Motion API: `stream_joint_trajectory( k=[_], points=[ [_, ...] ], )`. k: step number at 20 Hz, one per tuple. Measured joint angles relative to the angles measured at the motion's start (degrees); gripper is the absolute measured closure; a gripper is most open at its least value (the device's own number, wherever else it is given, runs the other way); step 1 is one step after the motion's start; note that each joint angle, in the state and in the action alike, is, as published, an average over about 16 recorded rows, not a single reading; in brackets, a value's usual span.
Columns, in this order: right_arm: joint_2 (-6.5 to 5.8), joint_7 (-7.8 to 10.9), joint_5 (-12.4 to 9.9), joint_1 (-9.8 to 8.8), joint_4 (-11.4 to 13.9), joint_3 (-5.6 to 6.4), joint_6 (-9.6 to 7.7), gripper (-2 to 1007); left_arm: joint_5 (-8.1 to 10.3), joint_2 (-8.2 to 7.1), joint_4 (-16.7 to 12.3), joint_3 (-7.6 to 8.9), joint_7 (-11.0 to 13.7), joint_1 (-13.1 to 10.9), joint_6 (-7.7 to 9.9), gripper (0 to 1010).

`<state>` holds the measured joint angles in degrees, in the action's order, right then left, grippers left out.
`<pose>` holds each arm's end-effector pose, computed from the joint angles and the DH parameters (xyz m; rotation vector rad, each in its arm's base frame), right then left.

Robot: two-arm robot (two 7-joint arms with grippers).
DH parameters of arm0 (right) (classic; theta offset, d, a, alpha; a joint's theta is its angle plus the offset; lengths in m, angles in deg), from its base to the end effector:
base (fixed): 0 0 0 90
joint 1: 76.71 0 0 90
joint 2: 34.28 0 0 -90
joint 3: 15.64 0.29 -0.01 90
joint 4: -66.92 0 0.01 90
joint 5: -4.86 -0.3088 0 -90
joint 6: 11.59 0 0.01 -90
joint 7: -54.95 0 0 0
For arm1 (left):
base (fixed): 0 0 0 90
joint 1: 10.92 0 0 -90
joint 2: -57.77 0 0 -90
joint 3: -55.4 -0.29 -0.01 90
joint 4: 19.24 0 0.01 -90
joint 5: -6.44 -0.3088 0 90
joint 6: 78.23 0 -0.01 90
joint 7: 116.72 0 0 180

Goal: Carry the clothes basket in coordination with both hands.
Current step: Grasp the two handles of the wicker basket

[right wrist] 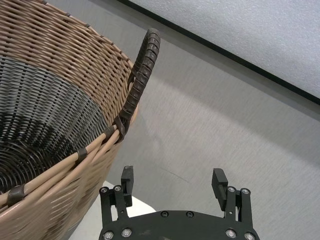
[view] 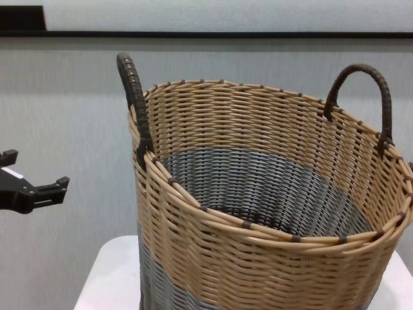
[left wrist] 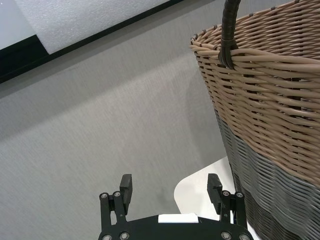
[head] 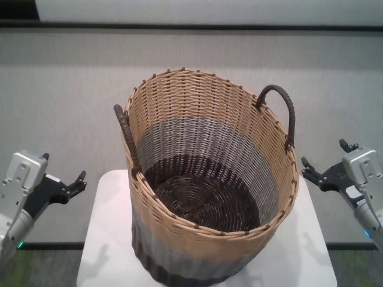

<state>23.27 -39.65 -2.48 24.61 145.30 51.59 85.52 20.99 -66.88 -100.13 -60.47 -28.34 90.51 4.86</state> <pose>0.3629 -0.0901 -0.3074 -0.3604 -0.3702 -1.3294 0.3581 0.0827 -0.3023 0.3047 -0.2849 1.2479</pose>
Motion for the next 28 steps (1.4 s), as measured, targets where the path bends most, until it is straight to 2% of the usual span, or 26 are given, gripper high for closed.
stream_joint_trajectory(
  k=[28],
  points=[
    [0.00, 0.00, 0.00, 0.00, 0.00, 0.00, 0.00, 3, 0.00, 0.00, 0.00, 0.00, 0.00, 0.00, 0.00, 11]
  ],
)
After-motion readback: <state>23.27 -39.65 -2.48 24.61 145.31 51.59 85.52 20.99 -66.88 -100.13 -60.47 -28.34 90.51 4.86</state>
